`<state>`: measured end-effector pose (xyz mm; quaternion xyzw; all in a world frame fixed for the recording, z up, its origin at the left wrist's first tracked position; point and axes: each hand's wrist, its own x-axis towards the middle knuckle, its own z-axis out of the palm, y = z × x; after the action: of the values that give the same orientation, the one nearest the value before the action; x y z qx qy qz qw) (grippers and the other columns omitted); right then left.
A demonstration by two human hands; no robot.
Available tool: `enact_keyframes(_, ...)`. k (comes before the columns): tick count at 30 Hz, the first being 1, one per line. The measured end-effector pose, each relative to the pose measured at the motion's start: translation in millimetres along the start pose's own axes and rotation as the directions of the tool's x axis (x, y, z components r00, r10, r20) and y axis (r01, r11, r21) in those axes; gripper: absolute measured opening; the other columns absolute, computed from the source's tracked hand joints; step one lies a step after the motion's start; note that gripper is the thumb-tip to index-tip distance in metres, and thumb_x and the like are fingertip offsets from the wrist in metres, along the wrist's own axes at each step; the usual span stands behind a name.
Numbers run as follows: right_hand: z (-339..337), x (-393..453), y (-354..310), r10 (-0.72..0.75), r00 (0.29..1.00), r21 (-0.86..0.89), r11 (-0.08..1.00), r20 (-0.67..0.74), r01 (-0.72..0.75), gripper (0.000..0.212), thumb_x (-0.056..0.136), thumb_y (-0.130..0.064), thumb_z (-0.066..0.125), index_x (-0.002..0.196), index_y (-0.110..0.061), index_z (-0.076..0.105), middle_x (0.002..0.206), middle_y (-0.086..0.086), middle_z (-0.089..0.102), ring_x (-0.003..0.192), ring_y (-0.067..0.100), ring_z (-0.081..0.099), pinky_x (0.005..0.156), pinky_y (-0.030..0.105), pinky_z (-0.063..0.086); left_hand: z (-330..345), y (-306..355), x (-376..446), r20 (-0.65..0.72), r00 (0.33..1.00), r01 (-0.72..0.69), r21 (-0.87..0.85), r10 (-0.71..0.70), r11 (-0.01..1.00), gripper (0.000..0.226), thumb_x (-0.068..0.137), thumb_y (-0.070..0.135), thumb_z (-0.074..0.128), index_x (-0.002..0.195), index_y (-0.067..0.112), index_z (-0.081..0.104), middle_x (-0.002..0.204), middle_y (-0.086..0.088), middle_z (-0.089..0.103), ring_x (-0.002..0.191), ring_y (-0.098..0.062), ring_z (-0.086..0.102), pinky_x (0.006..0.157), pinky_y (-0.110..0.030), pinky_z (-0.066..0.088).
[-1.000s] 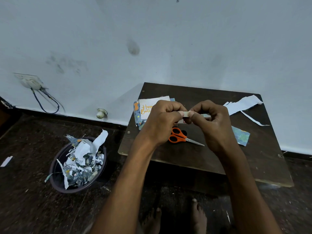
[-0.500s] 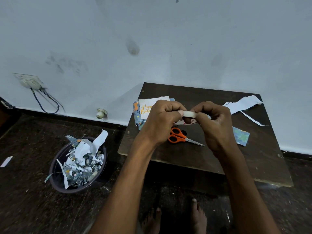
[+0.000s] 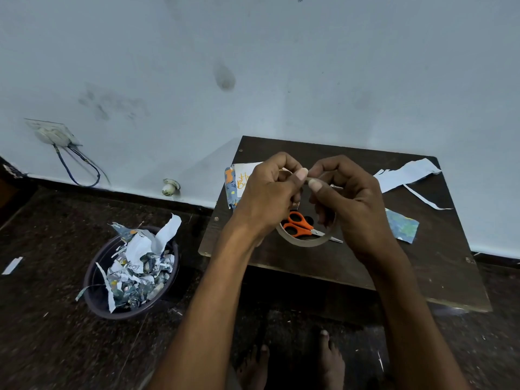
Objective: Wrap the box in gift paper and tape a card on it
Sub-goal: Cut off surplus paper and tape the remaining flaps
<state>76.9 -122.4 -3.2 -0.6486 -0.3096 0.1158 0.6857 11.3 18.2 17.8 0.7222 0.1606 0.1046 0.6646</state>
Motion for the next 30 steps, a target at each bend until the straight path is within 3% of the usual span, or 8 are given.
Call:
enact_keyframes(4, 0.2, -0.7, -0.2, 0.026, 0.999, 0.097, 0.995, -0.03, -0.023, 0.006, 0.097, 0.002, 0.062, 0.095, -0.003, 0.063, 0.065, 0.005, 0.061, 0.045, 0.017, 0.053, 0.044, 0.022, 0.042, 2.0, 3.1, -0.8, 0.016, 0.998, 0.055, -0.109, -0.053, 0.993, 0.018, 0.103, 0.013, 0.055, 0.085, 0.013, 0.056, 0.06, -0.005, 0.05, 0.039, -0.004, 0.033, 0.039, -0.016, 0.025)
enact_keyframes(7, -0.5, -0.2, 1.0, 0.04, 0.997, 0.121, 0.992, -0.063, -0.033, 0.004, 0.092, -0.006, 0.066, 0.094, -0.005, 0.064, 0.065, 0.009, 0.059, 0.045, 0.02, 0.055, 0.044, 0.025, 0.044, 2.9, 2.6, 0.4, -0.037, 0.996, 0.071, -0.186, -0.079, 0.98, 0.018, 0.103, 0.012, 0.056, 0.085, 0.012, 0.057, 0.061, -0.008, 0.05, 0.039, -0.004, 0.032, 0.039, -0.016, 0.026)
enact_keyframes(13, -3.5, 0.3, 1.3, 0.062, 0.991, 0.123, 0.991, -0.117, -0.048, 0.008, 0.093, 0.004, 0.066, 0.095, -0.003, 0.062, 0.064, 0.01, 0.06, 0.048, 0.023, 0.057, 0.043, 0.027, 0.045, 2.5, 0.9, 1.8, -0.112, 0.989, 0.057, -0.298, -0.094, 0.953, 0.024, 0.105, 0.01, 0.05, 0.092, 0.007, 0.071, 0.061, -0.004, 0.048, 0.04, -0.002, 0.027, 0.038, -0.014, 0.024)
enact_keyframes(20, 1.9, 2.2, 5.2, 0.048, 0.962, 0.122, 0.992, -0.27, -0.016, 0.017, 0.089, -0.005, 0.075, 0.099, 0.004, 0.065, 0.068, 0.013, 0.07, 0.051, 0.028, 0.066, 0.044, 0.03, 0.05, 11.7, -0.1, 5.5, -0.26, 0.933, 0.072, -0.54, -0.248, 0.839, 0.03, 0.109, 0.01, 0.039, 0.096, 0.004, 0.066, 0.065, -0.004, 0.048, 0.044, -0.004, 0.031, 0.039, -0.015, 0.029)
enact_keyframes(22, 1.8, 1.5, 6.7, 0.037, 0.954, 0.096, 0.995, -0.298, -0.009, 0.017, 0.087, -0.004, 0.078, 0.096, 0.005, 0.067, 0.069, 0.015, 0.071, 0.051, 0.028, 0.066, 0.043, 0.028, 0.049, 10.3, -0.4, 4.7, -0.271, 0.938, 0.092, -0.408, -0.217, 0.908, 0.027, 0.108, 0.011, 0.043, 0.099, 0.004, 0.068, 0.07, -0.007, 0.053, 0.05, -0.009, 0.039, 0.044, -0.018, 0.041)
enact_keyframes(24, 0.8, 1.0, 6.9, 0.021, 0.958, 0.062, 0.998, -0.285, -0.003, 0.014, 0.085, -0.002, 0.08, 0.092, 0.004, 0.069, 0.068, 0.018, 0.07, 0.051, 0.026, 0.066, 0.043, 0.026, 0.047, 7.7, -4.1, 4.4, -0.255, 0.964, 0.052, -0.096, -0.075, 0.994, 0.019, 0.102, 0.02, 0.055, 0.1, 0.011, 0.072, 0.078, -0.007, 0.063, 0.061, -0.013, 0.053, 0.057, -0.026, 0.054)
enact_keyframes(26, 0.6, 0.0, 5.1, 0.005, 0.97, 0.023, 1.0, -0.242, 0.001, 0.012, 0.084, 0.0, 0.079, 0.09, 0.006, 0.07, 0.068, 0.021, 0.069, 0.051, 0.021, 0.066, 0.044, 0.021, 0.046, 7.3, -7.1, 4.2, -0.196, 0.978, -0.051, 0.129, 0.075, 0.99, 0.014, 0.095, 0.025, 0.063, 0.091, 0.021, 0.076, 0.084, 0.001, 0.071, 0.077, -0.013, 0.066, 0.072, -0.036, 0.06)
enact_keyframes(30, 1.7, -1.6, 1.1, -0.019, 0.974, 0.009, 1.0, -0.227, 0.021, 0.013, 0.084, 0.0, 0.079, 0.087, 0.007, 0.068, 0.068, 0.022, 0.069, 0.049, 0.016, 0.065, 0.045, 0.015, 0.044, 10.5, -7.1, 3.2, -0.186, 0.974, -0.097, 0.157, 0.126, 0.983, 0.02, 0.095, 0.014, 0.067, 0.08, 0.025, 0.076, 0.075, 0.0, 0.073, 0.076, -0.001, 0.067, 0.073, -0.026, 0.058)
